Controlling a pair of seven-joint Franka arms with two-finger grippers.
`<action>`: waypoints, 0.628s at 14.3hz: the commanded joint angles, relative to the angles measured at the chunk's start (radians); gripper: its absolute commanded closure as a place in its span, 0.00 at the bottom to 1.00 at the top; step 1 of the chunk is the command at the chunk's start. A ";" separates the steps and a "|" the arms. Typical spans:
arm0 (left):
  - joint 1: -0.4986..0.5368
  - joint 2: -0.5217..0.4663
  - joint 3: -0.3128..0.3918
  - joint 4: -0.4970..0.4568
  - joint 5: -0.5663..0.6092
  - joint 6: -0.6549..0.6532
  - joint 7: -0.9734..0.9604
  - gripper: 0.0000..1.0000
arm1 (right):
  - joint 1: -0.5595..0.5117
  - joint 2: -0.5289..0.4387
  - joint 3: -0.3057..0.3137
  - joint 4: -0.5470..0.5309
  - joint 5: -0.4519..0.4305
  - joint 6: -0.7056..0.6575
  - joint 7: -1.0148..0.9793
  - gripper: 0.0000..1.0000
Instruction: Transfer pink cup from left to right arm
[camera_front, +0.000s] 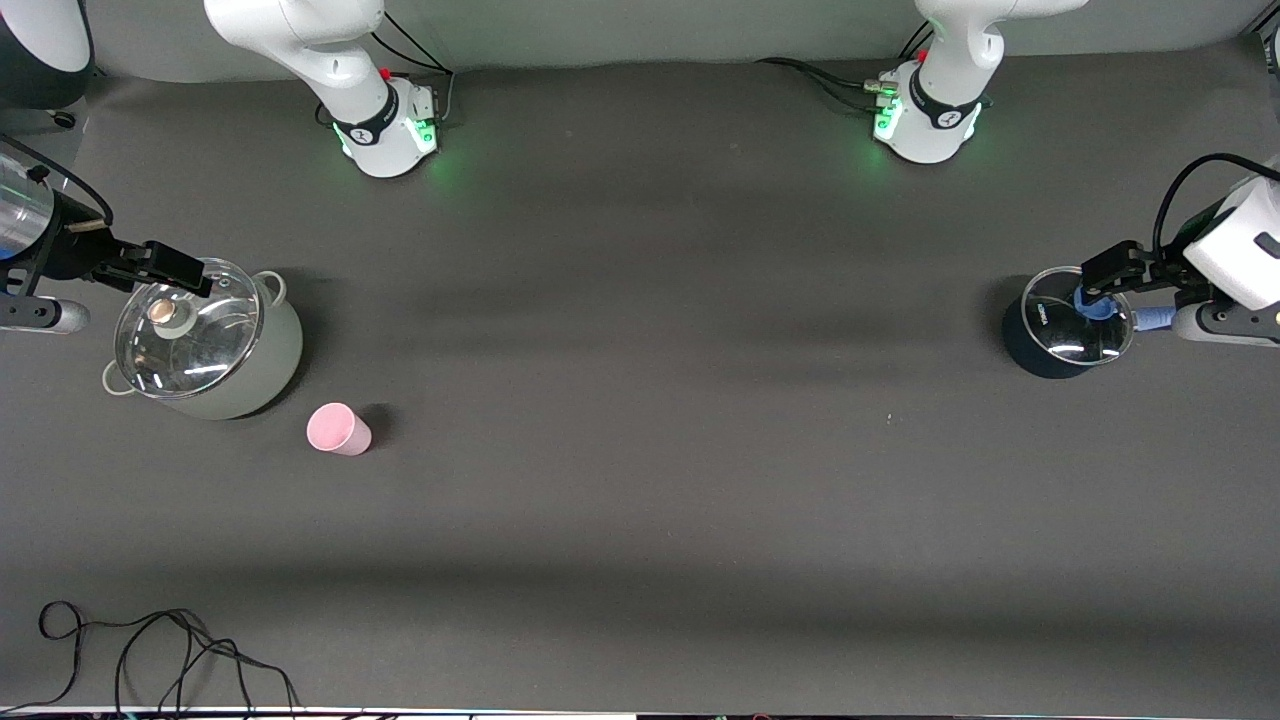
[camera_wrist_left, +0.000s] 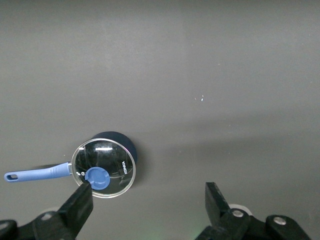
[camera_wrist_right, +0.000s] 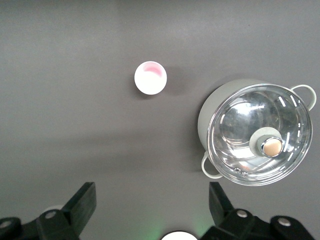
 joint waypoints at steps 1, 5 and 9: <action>0.010 -0.015 -0.011 -0.008 -0.005 -0.012 0.001 0.00 | -0.045 -0.004 0.057 0.012 -0.013 0.022 -0.017 0.00; 0.007 -0.009 -0.012 0.006 -0.007 -0.019 -0.011 0.00 | -0.036 -0.028 0.057 0.017 -0.011 0.030 -0.006 0.00; 0.004 0.008 -0.011 0.044 -0.005 -0.022 -0.014 0.00 | -0.036 -0.030 0.060 0.052 -0.008 0.026 -0.002 0.00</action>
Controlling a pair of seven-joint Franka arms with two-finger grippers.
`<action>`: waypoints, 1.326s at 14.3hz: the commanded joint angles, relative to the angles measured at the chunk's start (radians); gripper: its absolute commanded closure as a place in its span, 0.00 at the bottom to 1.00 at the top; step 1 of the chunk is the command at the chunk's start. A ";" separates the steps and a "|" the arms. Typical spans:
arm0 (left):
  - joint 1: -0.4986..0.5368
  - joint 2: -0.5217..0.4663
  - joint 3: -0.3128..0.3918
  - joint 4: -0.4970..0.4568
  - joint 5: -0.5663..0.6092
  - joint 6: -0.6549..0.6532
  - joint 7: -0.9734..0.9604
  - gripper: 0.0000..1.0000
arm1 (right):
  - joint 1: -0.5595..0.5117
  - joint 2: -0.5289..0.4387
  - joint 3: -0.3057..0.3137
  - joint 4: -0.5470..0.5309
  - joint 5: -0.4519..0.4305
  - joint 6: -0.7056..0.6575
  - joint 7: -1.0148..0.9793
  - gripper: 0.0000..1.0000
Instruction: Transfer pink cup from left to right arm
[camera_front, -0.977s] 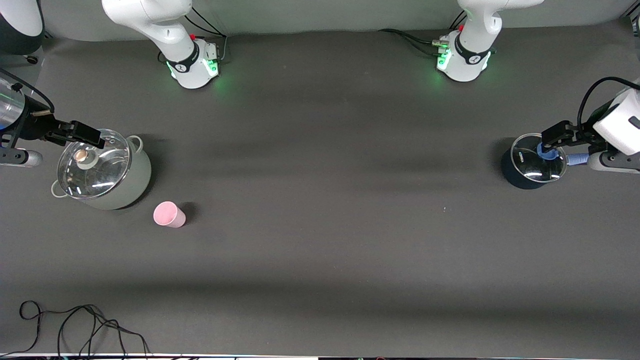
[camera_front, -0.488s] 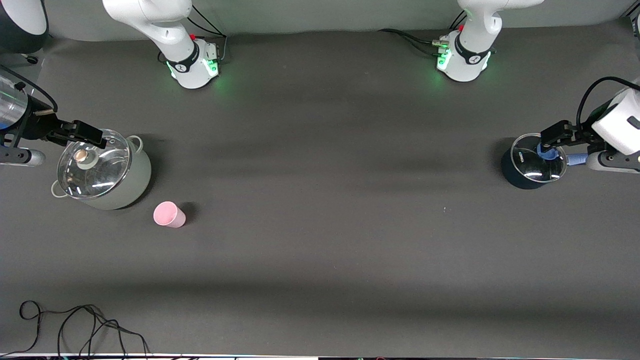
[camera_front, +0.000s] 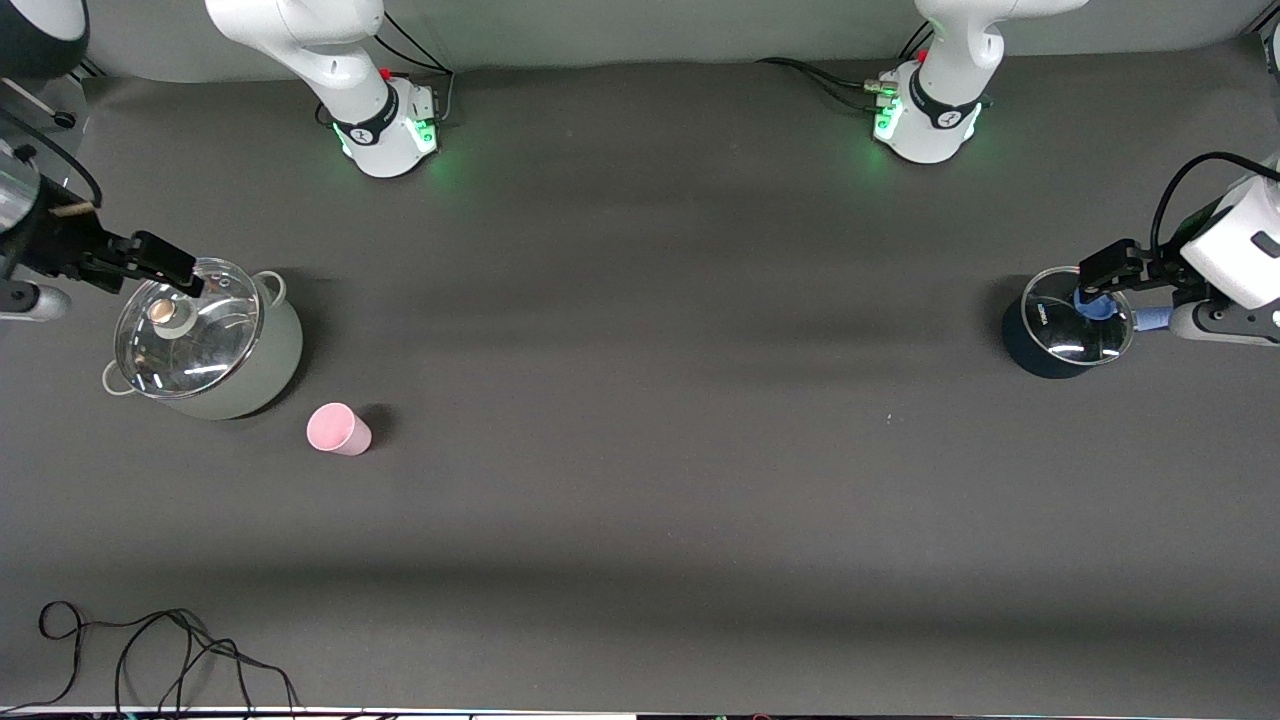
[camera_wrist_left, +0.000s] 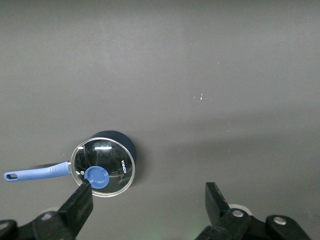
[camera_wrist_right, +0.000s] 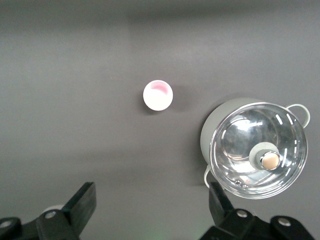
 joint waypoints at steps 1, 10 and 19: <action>0.004 0.007 -0.007 0.041 -0.005 -0.016 -0.013 0.00 | -0.007 -0.006 0.011 0.010 -0.007 -0.003 -0.003 0.00; 0.011 0.026 -0.007 0.042 -0.005 -0.017 -0.013 0.00 | -0.005 -0.001 0.011 0.008 0.059 -0.081 0.000 0.00; 0.007 0.029 -0.007 0.055 -0.003 -0.016 -0.017 0.00 | -0.005 -0.001 0.009 0.010 0.055 -0.083 -0.002 0.00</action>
